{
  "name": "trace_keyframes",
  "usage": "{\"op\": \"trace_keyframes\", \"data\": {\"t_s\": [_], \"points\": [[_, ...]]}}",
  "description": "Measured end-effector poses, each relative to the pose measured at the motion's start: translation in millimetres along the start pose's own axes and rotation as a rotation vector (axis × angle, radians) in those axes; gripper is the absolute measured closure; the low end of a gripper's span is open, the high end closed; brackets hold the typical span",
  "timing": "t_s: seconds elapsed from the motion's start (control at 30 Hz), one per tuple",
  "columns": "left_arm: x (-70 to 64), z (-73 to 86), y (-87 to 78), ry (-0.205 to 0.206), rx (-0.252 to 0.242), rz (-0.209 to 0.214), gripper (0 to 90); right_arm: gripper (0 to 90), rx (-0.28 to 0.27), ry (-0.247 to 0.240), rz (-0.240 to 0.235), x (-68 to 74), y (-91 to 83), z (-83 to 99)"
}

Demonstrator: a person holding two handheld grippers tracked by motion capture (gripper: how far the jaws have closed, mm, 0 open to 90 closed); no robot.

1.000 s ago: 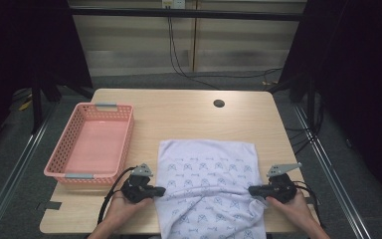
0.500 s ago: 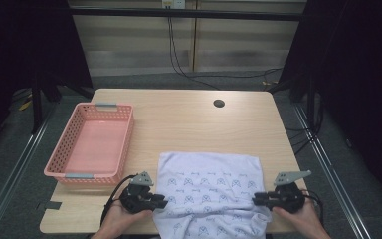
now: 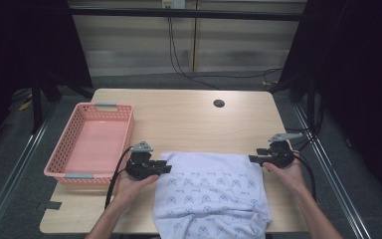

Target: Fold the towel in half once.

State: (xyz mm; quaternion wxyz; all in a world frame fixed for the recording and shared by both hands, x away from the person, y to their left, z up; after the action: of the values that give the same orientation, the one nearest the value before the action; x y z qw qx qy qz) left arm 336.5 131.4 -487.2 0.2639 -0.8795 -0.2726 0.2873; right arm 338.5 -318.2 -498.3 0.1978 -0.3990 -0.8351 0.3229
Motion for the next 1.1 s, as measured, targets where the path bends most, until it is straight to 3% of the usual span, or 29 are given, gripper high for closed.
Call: {"op": "trace_keyframes", "data": {"t_s": [0.03, 0.2, 0.3, 0.4, 0.53, 0.6, 0.63, 0.7, 0.73, 0.77, 0.83, 0.93, 0.97, 1.03, 1.07, 1.1], "points": [[5.0, 1.2, 2.9, -0.019, 0.01, -0.015, 60.4, 44.3, 0.019, -0.02, 0.027, 1.5, 3.5, 1.5], [13.5, 0.3, 7.8, -0.036, 0.007, -0.039, 54.5, 44.5, 0.049, -0.031, 0.045, 3.5, 4.7, 8.7], [19.4, 0.9, 12.8, -0.054, 0.018, -0.073, 50.5, 51.1, 0.032, -0.039, 0.043, 1.3, 3.6, 12.5], [22.6, 1.5, 14.8, -0.06, 0.033, -0.081, 48.1, 63.1, 0.026, -0.053, 0.016, 4.1, 2.5, 13.5], [25.9, -4.8, 21.5, -0.057, 0.026, -0.116, 43.4, 79.2, 0.023, -0.025, -0.057, 7.1, 4.7, 12.2], [26.9, -5.8, 22.3, -0.05, 0.024, -0.117, 42.9, 81.4, 0.026, -0.017, -0.079, 6.9, 4.9, 12.1], [27.8, -5.9, 25.9, -0.058, 0.005, -0.139, 41.0, 82.1, 0.027, -0.016, -0.082, 7.1, 4.8, 12.3], [28.8, -6.2, 26.5, -0.049, 0.003, -0.134, 42.4, 82.8, 0.027, -0.013, -0.085, 7.0, 4.7, 12.3], [29.9, -7.8, 26.3, -0.048, 0.018, -0.126, 43.4, 83.0, 0.027, -0.011, -0.088, 6.8, 4.8, 12.2], [30.6, -10.5, 27.4, -0.047, 0.041, -0.092, 47.4, 83.2, 0.024, -0.004, -0.097, 6.0, 5.1, 11.9], [29.7, -11.7, 28.7, -0.026, 0.054, -0.093, 51.8, 83.2, 0.021, -0.001, -0.099, 5.9, 5.2, 11.8], [24.6, -11.3, 33.8, -0.009, 0.046, -0.095, 74.2, 83.4, -0.016, 0.02, -0.124, 5.3, 2.1, 9.5], [24.1, -11.3, 34.6, -0.006, 0.062, -0.07, 74.2, 83.4, -0.016, 0.02, -0.124, 5.3, 2.1, 9.5], [21.2, -10.9, 35.5, 0.01, 0.074, -0.067, 86.6, 83.5, -0.054, 0.047, -0.154, 5.4, -2.8, 6.5], [22.8, -11.0, 33.4, -0.009, 0.071, -0.025, 87.0, 83.6, -0.066, 0.049, -0.162, 5.4, -4.2, 5.2], [22.8, -11.0, 33.4, -0.009, 0.071, -0.025, 87.1, 83.6, -0.066, 0.049, -0.162, 5.4, -4.2, 5.2]]}}
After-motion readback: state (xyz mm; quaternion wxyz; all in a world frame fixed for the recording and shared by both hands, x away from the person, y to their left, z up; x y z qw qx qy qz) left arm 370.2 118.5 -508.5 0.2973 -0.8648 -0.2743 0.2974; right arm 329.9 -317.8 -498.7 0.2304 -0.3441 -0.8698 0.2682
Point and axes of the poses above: each handheld gripper's, and its own axes: y roughly forward along the jaws, z roughly out of its underside, x roughly to its left, the point moved 1 cm from there along y, roughly forward along the jaws, and after that the axes turned 6 degrees about -y, right-handed, at the moved point
